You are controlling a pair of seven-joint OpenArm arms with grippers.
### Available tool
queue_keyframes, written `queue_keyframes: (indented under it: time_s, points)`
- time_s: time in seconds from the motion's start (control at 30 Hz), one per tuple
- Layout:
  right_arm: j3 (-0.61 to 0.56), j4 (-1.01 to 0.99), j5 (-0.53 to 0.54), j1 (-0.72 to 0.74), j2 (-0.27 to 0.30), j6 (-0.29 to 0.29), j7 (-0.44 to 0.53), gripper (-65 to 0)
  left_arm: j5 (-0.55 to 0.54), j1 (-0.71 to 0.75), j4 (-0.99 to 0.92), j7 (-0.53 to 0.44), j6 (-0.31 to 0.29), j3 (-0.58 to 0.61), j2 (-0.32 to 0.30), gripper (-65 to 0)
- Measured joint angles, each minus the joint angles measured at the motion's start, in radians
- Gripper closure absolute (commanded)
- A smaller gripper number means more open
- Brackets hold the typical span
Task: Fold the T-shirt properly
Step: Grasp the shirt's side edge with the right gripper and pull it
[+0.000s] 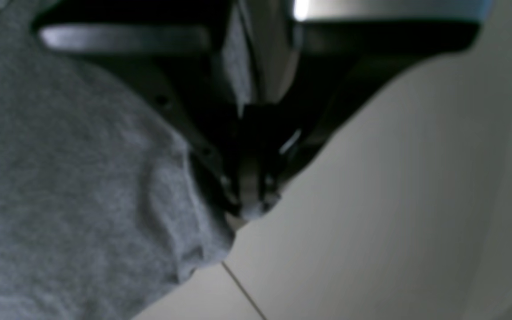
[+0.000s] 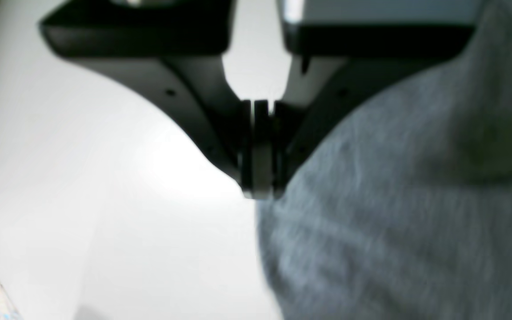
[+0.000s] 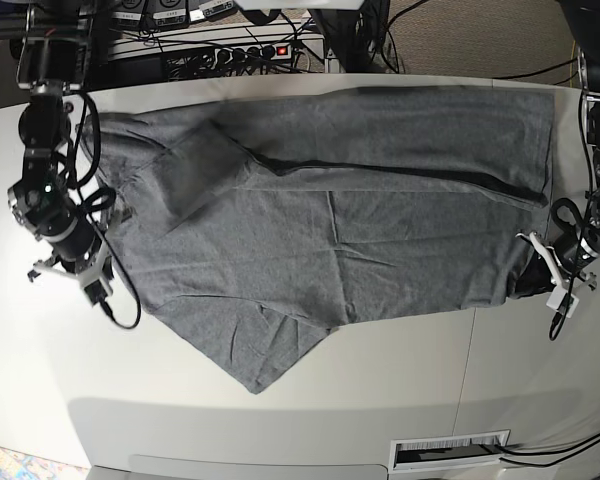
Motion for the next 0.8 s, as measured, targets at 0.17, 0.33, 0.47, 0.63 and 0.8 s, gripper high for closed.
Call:
queue_keyframes:
  time_s: [0.17, 0.33, 0.47, 0.63, 0.8]
  points:
    - [-0.01, -0.139, 0.068, 0.17, 0.001, -0.001, 0.035, -8.5, -0.13, 0.004, 0.0, 0.156, 0.0, 0.024, 0.0, 0.0]
    - [-0.124, -0.344, 0.088, 0.33, 0.006, -0.005, 0.06, -16.2, -0.147, 0.019, 0.002, 0.154, 0.0, 0.028, 0.0, 0.0]
    - [-0.262, -0.499, 0.079, 0.436, -0.003, -0.002, 0.122, -16.2, -0.167, 0.06, 0.024, 0.149, 0.0, 0.028, -0.005, 0.0]
    - [-0.362, -0.658, -0.055, 0.539, -0.044, -0.002, 0.229, -16.2, -0.166, 0.123, 0.104, 0.15, 0.0, 0.029, -0.039, 0.0]
    - [-0.373, -0.784, -0.145, 0.586, -0.079, -0.001, 0.301, -16.2, -0.163, 0.183, 0.174, 0.153, 0.0, 0.03, -0.089, 0.0]
